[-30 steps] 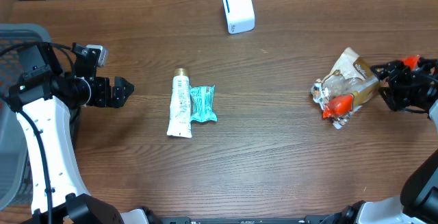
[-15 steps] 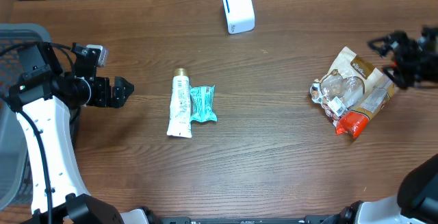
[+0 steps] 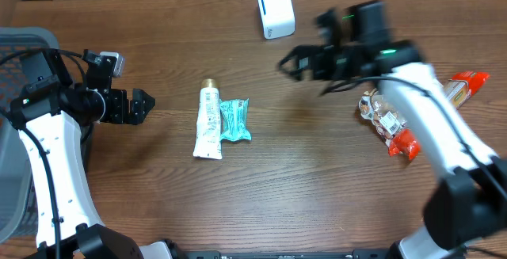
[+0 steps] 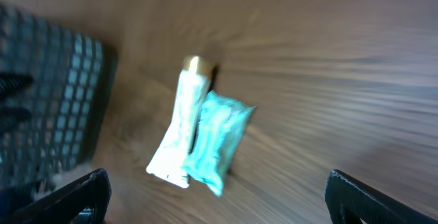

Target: Scan the item barcode

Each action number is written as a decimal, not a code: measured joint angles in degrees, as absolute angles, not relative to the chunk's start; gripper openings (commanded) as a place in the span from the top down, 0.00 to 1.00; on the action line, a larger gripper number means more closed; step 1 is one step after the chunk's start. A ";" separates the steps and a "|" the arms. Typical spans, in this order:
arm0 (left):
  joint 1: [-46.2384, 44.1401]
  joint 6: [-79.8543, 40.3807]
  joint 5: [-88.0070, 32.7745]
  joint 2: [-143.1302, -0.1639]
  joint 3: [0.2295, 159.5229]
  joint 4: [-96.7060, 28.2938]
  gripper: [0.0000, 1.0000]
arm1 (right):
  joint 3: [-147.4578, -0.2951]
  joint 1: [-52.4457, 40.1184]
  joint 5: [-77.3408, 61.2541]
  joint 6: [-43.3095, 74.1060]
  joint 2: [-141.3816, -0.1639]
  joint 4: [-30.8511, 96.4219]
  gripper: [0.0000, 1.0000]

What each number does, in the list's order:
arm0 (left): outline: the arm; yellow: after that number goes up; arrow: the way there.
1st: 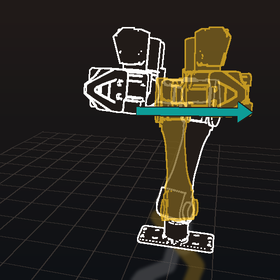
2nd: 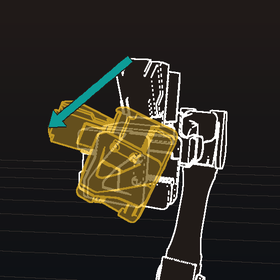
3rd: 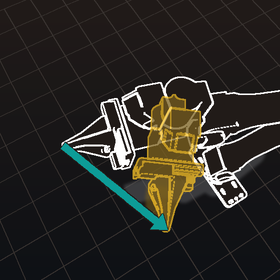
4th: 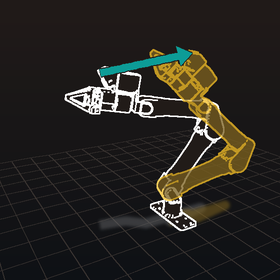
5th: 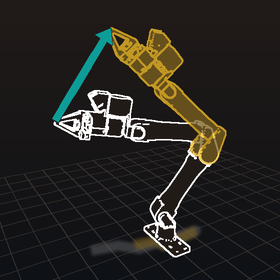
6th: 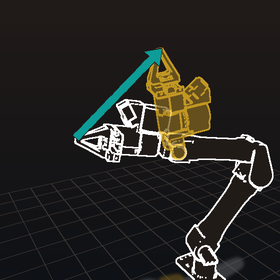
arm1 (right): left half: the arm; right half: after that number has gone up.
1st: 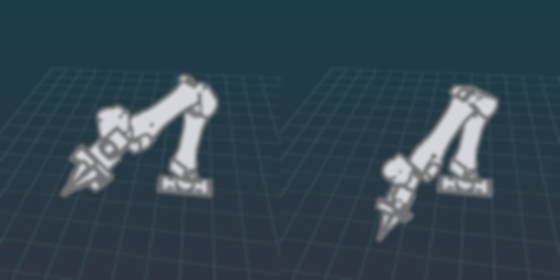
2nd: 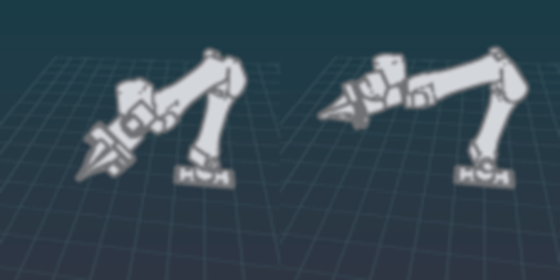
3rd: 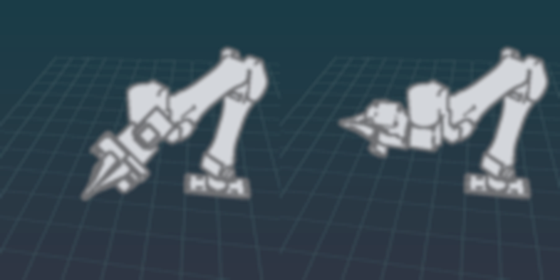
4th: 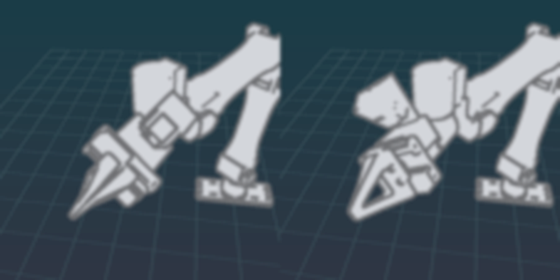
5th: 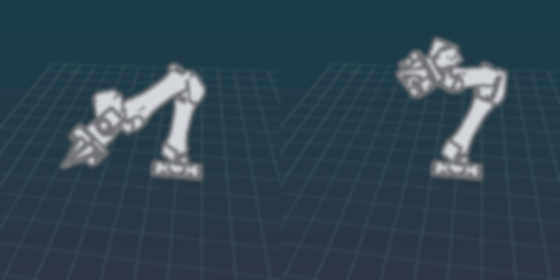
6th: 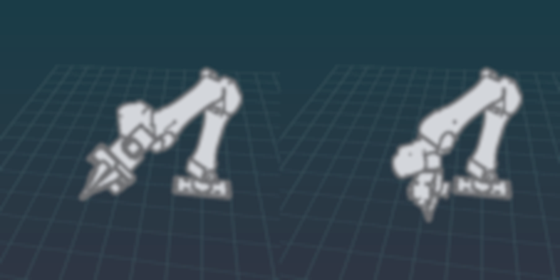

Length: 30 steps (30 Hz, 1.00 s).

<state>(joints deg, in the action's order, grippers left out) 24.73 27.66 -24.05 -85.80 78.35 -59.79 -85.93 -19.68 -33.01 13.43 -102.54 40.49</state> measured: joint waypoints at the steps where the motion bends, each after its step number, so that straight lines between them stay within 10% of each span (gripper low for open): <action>1: 24.73 27.66 -24.03 -85.80 78.35 -59.79 0.00 | -85.93 -21.50 -32.58 14.35 -103.92 39.64 0.00; 4: 24.73 27.66 -24.03 -85.80 78.35 -59.79 0.00 | -85.93 -26.44 -31.18 18.37 -108.49 38.00 0.01; 8: 24.73 27.66 -24.03 -85.80 78.35 -59.79 0.00 | -85.93 -30.98 -29.17 25.67 -113.60 37.15 0.33; 25: 24.73 27.66 -24.03 -85.80 78.35 -59.79 0.00 | -85.08 -39.79 -20.34 39.66 -119.77 37.32 0.36; 30: 24.73 27.66 -24.03 -85.80 78.35 -59.79 0.00 | -81.73 -39.79 -18.37 40.10 -119.77 34.85 0.57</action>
<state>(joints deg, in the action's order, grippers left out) 24.73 27.66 -24.03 -85.80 78.35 -59.79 -81.73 -39.79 -18.37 40.10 -119.77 34.85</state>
